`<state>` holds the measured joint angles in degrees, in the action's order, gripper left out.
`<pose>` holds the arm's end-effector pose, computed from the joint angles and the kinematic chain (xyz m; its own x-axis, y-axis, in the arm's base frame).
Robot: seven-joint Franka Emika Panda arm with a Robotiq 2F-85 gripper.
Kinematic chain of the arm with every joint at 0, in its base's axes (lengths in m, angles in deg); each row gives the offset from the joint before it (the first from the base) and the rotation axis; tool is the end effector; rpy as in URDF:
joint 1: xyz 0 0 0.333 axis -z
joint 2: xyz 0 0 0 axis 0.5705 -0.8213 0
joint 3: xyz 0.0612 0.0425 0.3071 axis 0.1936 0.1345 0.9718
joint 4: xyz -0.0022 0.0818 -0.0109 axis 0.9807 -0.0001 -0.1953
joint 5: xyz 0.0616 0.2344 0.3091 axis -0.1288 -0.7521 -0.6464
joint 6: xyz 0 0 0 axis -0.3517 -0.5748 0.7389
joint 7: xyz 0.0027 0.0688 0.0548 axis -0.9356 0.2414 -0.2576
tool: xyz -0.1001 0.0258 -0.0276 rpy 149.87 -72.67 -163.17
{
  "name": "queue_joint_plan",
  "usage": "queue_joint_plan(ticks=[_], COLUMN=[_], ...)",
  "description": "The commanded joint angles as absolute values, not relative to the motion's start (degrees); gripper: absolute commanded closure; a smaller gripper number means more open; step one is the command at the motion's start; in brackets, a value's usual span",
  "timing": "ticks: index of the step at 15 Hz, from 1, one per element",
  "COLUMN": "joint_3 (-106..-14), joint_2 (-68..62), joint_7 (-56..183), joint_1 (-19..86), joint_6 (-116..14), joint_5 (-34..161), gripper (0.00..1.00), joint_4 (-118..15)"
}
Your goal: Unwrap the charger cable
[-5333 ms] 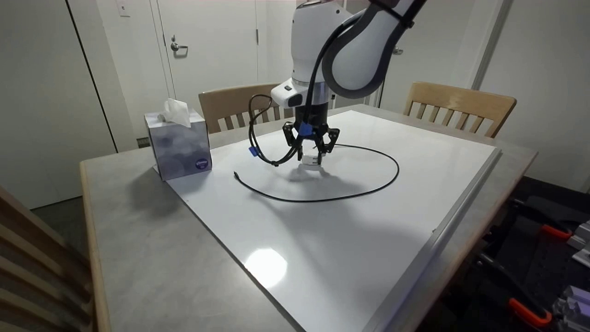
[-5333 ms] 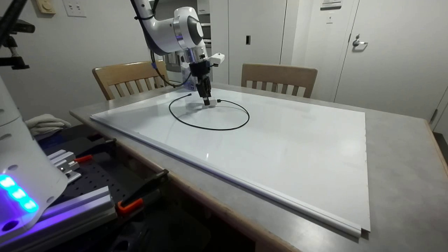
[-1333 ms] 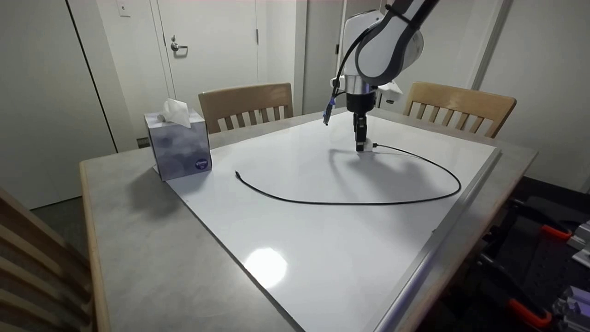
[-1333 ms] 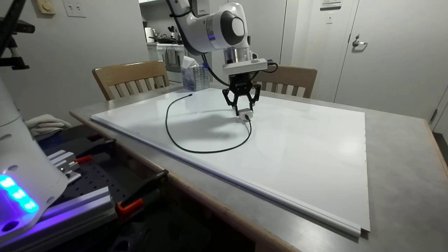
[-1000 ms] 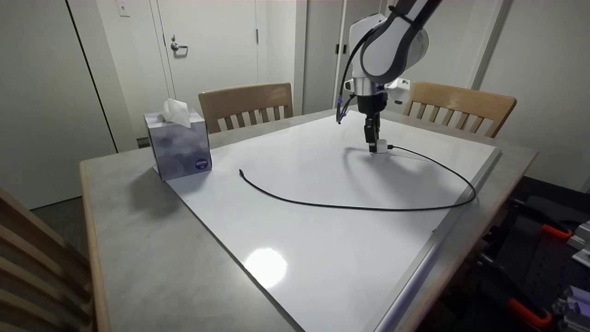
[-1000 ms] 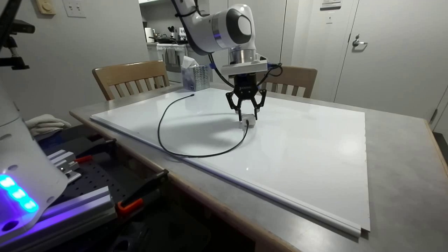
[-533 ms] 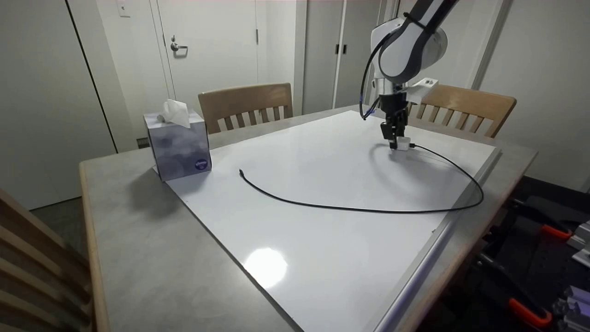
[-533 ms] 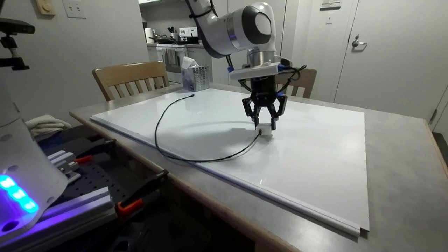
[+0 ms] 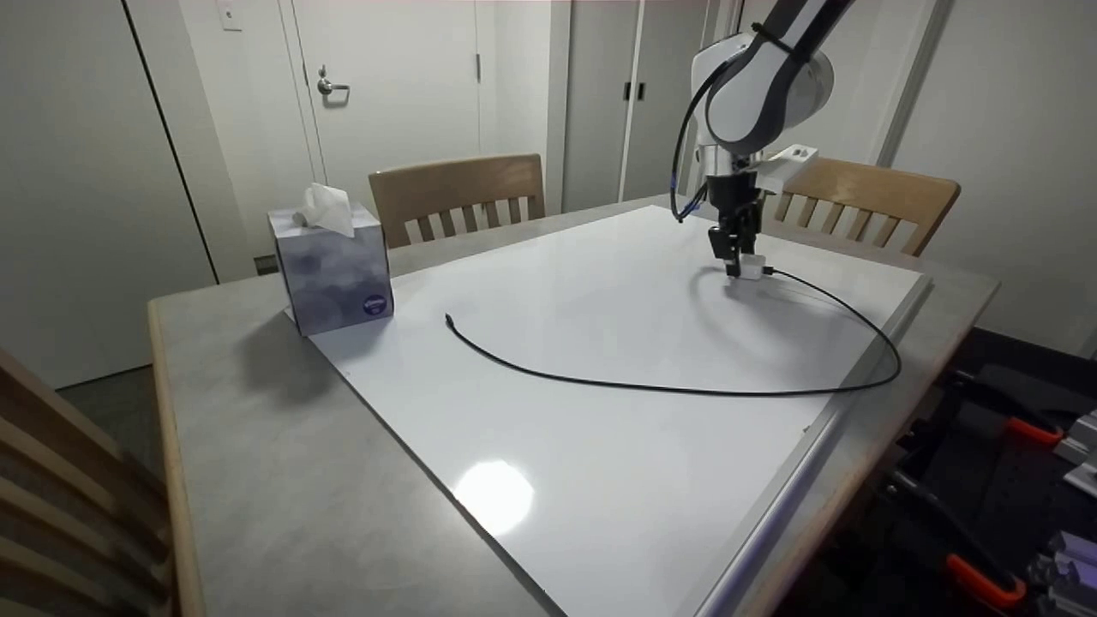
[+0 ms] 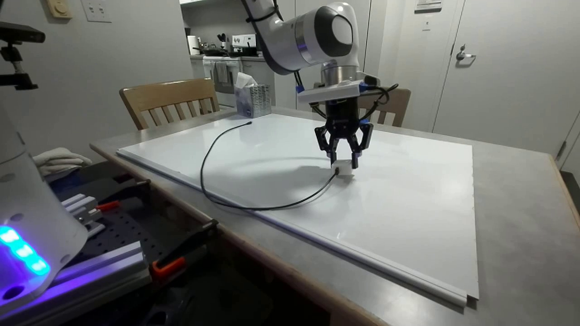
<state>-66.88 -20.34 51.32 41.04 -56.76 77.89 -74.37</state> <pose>0.5581 -0.1734 0.1474 0.9737 0.0749 -0.2150 0.1244 -0.9660 0.2268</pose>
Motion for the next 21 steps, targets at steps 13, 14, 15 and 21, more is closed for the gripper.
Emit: queue_joint_plan(ticks=[13,14,15,21], joint_3=[-73.62,-74.0,-74.53,-76.76], joint_2=[-24.38,-25.02,-25.79,-28.35], joint_7=[76.48,77.85,79.59,86.25], joint_1=[44.92,45.53,45.81,47.95], joint_6=[-47.84,-47.52,-47.0,-46.11], joint_5=[68.89,67.96,67.18,62.7], gripper=[0.72,0.72,0.72,0.72], joint_4=[-64.05,-63.58,-63.05,-61.88])
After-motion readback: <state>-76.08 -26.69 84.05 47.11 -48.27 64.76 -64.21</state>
